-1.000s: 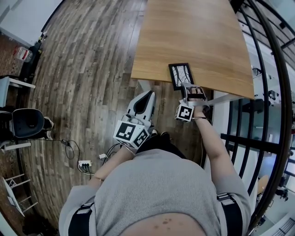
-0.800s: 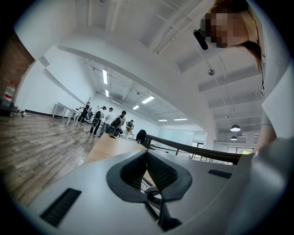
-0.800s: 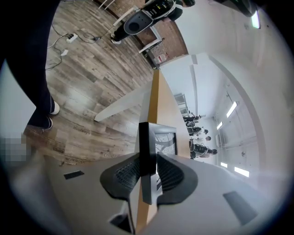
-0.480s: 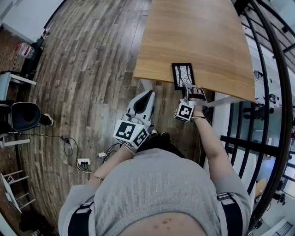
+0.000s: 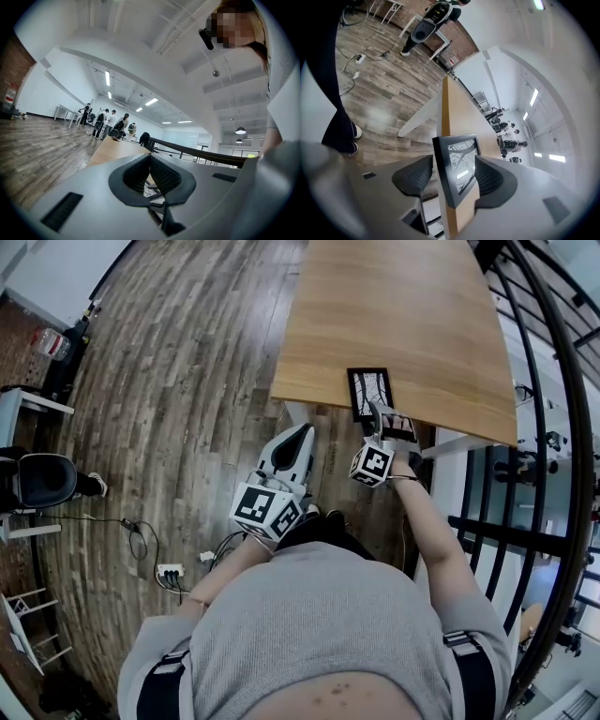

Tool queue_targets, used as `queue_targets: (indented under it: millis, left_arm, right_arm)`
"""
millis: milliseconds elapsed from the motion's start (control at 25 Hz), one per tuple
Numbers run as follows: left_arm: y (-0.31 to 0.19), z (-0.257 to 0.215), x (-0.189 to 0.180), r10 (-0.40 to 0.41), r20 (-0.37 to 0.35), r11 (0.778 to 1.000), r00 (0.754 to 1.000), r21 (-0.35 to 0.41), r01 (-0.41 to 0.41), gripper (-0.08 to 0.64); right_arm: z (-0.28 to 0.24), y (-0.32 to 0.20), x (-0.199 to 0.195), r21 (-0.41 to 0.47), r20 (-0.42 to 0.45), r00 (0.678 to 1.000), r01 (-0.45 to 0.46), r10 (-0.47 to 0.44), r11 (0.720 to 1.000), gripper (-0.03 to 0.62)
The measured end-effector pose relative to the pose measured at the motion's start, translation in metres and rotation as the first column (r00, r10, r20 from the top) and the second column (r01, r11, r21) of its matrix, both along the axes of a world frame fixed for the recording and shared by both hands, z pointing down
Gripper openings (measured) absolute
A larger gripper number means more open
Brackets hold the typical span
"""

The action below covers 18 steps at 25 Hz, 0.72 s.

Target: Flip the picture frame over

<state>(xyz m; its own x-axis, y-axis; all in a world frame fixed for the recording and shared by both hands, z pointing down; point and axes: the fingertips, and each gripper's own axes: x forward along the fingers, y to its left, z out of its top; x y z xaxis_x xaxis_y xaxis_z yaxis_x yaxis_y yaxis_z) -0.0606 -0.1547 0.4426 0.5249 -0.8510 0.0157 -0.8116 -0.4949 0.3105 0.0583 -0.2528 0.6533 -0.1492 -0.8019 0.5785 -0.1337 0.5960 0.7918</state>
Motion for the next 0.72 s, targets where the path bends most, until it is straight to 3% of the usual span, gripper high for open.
queue_targets:
  millis: [200, 320, 400, 520, 720]
  left_arm:
    - [-0.002, 0.001, 0.008, 0.012, 0.000, 1.000, 1.000, 0.002, -0.012, 0.006]
    - [-0.006, -0.002, 0.011, 0.020, -0.007, 1.000, 1.000, 0.009, -0.020, 0.006]
    - [-0.009, -0.004, 0.014, 0.027, -0.011, 1.000, 1.000, 0.016, -0.026, 0.006]
    - [-0.011, -0.011, 0.022, 0.044, -0.023, 0.999, 0.999, 0.032, -0.043, 0.006]
    - [-0.013, -0.027, 0.039, 0.084, -0.036, 0.994, 0.996, 0.071, -0.082, 0.006]
  right_arm:
    - [-0.024, 0.013, 0.008, 0.008, 0.078, 0.996, -0.042, 0.041, 0.999, 0.265]
    - [-0.065, 0.013, 0.021, 0.021, 0.249, 0.960, -0.137, 0.127, 0.990, 0.264]
    - [-0.103, 0.012, 0.027, 0.005, 0.450, 0.872, -0.218, 0.192, 0.976, 0.264]
    - [-0.172, 0.017, 0.035, -0.008, 0.713, 0.666, -0.305, 0.219, 0.952, 0.262]
    - [-0.266, 0.047, 0.035, 0.024, 0.919, 0.379, -0.327, 0.108, 0.945, 0.259]
